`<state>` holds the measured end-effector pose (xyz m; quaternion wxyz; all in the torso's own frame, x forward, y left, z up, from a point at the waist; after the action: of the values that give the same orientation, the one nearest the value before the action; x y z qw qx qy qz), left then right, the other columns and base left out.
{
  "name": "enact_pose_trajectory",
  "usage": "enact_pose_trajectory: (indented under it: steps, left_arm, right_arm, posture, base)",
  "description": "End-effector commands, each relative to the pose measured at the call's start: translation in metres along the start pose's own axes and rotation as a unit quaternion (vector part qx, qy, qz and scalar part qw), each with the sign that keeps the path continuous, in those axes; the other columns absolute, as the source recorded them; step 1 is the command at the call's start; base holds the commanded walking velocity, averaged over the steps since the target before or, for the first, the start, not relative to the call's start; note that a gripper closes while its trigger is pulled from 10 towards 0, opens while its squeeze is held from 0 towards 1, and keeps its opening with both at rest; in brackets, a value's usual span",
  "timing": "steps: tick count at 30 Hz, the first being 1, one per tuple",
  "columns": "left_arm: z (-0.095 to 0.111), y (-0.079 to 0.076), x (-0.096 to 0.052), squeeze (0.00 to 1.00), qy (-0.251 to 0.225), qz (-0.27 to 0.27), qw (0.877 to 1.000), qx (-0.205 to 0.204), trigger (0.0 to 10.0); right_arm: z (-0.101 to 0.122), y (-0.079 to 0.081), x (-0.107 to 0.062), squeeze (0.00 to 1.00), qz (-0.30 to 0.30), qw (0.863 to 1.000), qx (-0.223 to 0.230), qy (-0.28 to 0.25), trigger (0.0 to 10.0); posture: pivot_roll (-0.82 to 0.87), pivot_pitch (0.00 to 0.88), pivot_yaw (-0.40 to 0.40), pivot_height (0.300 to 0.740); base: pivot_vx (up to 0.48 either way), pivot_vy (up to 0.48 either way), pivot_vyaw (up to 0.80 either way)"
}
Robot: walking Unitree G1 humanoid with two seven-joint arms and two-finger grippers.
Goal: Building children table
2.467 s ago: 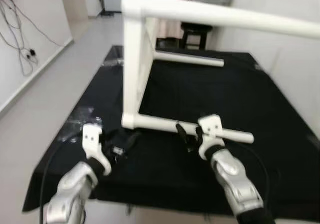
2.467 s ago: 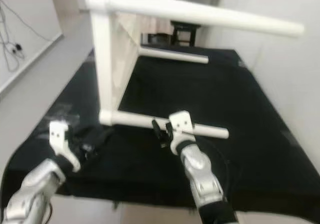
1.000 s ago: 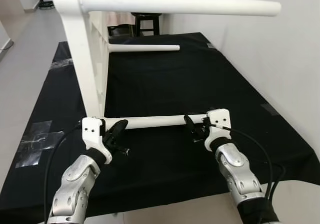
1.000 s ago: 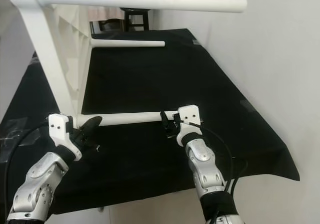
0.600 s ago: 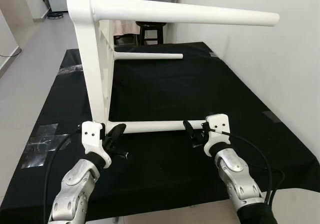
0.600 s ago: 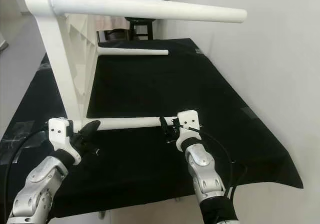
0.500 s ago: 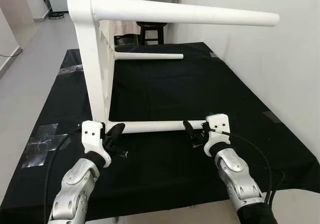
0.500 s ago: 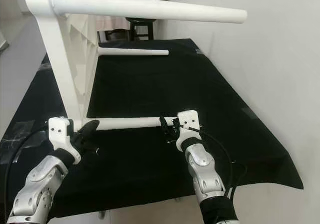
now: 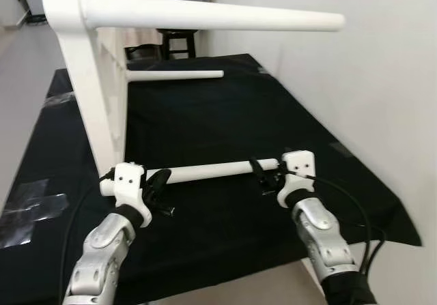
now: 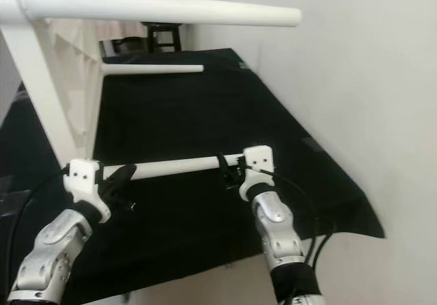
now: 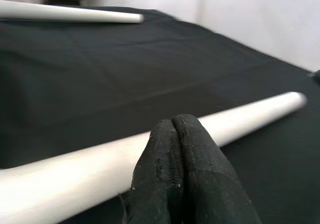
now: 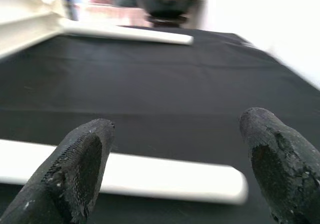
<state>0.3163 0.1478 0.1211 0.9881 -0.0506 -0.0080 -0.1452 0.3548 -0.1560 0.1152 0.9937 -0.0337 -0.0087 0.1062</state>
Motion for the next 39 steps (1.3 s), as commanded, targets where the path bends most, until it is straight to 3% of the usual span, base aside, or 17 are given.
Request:
enact_pose_trajectory:
  steps: [1, 11, 24, 27, 29, 31, 35, 37, 39]
  left_arm:
    - [-0.001, 0.004, -0.001, 0.0, 0.006, 0.005, 1.0, 0.01, 10.0]
    - [-0.001, 0.001, -0.002, 0.0, 0.006, -0.003, 1.0, 0.016, 10.0]
    - [-0.008, -0.013, -0.004, 0.0, 0.034, -0.019, 0.994, 0.099, 10.0]
    - [-0.01, -0.016, -0.007, 0.0, 0.041, -0.012, 0.991, 0.125, 10.0]
    - [-0.01, -0.018, -0.007, 0.0, 0.043, -0.014, 0.991, 0.126, 10.0]
    - [-0.01, -0.018, -0.007, 0.0, 0.043, -0.014, 0.991, 0.126, 10.0]
    - [-0.01, -0.017, -0.006, 0.0, 0.044, -0.012, 0.992, 0.119, 10.0]
    - [-0.01, -0.017, -0.006, 0.0, 0.044, -0.012, 0.992, 0.119, 10.0]
    - [-0.008, -0.013, -0.007, 0.0, 0.04, -0.001, 0.992, 0.12, 10.0]
  right_arm:
    - [0.003, 0.003, 0.0, 0.0, 0.005, 1.0, 0.001, -0.006, 10.0]
    - [0.0, 0.003, -0.001, 0.0, 0.005, 1.0, 0.005, 0.002, 10.0]
    - [0.001, 0.004, -0.004, 0.0, 0.023, 1.0, -0.001, 0.0, 10.0]
    - [0.009, -0.003, -0.007, 0.0, 0.045, 0.997, -0.067, -0.007, 10.0]
    - [0.028, -0.022, -0.013, 0.0, 0.039, 0.991, -0.128, -0.022, 10.0]
    - [0.028, -0.022, -0.013, 0.0, 0.039, 0.991, -0.128, -0.022, 10.0]
    - [0.063, -0.042, -0.026, 0.0, 0.024, 0.978, -0.202, -0.054, 10.0]
    - [0.063, -0.042, -0.026, 0.0, 0.024, 0.978, -0.202, -0.054, 10.0]
    - [0.109, -0.056, -0.047, 0.0, -0.008, 0.956, -0.267, -0.123, 10.0]
  posture:
    - [-0.04, 0.005, -0.009, 0.74]
    - [-0.04, 0.014, -0.009, 0.74]
    - [-0.03, 0.027, -0.009, 0.74]
    - [-0.03, 0.033, -0.01, 0.74]
    - [-0.04, 0.04, -0.005, 0.74]
    - [-0.04, 0.04, -0.005, 0.74]
    - [-0.06, 0.047, -0.003, 0.74]
    - [-0.06, 0.047, -0.003, 0.74]
    - [-0.06, 0.054, -0.002, 0.74]
  base:
    - [0.255, 0.0, 0.0]
    - [0.205, 0.0, 0.0]
    - [0.0, 0.0, 0.0]
    - [0.0, 0.0, 0.0]
    - [0.0, 0.0, 0.0]
    - [0.0, 0.0, 0.0]
    - [0.0, 0.0, 0.0]
    - [0.0, 0.0, 0.0]
    - [0.0, 0.0, 0.0]
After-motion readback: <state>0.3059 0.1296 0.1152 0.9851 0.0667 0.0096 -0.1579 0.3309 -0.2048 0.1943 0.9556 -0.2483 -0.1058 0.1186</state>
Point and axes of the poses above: a point about 5 cm out from each wrist's last joint towards the gripper, its own x axis pointing out of the wrist towards the gripper, its own z axis along the axis of the wrist's last joint, y = z × x, the point moved 4 cm from there along x, pointing out of the wrist towards the gripper
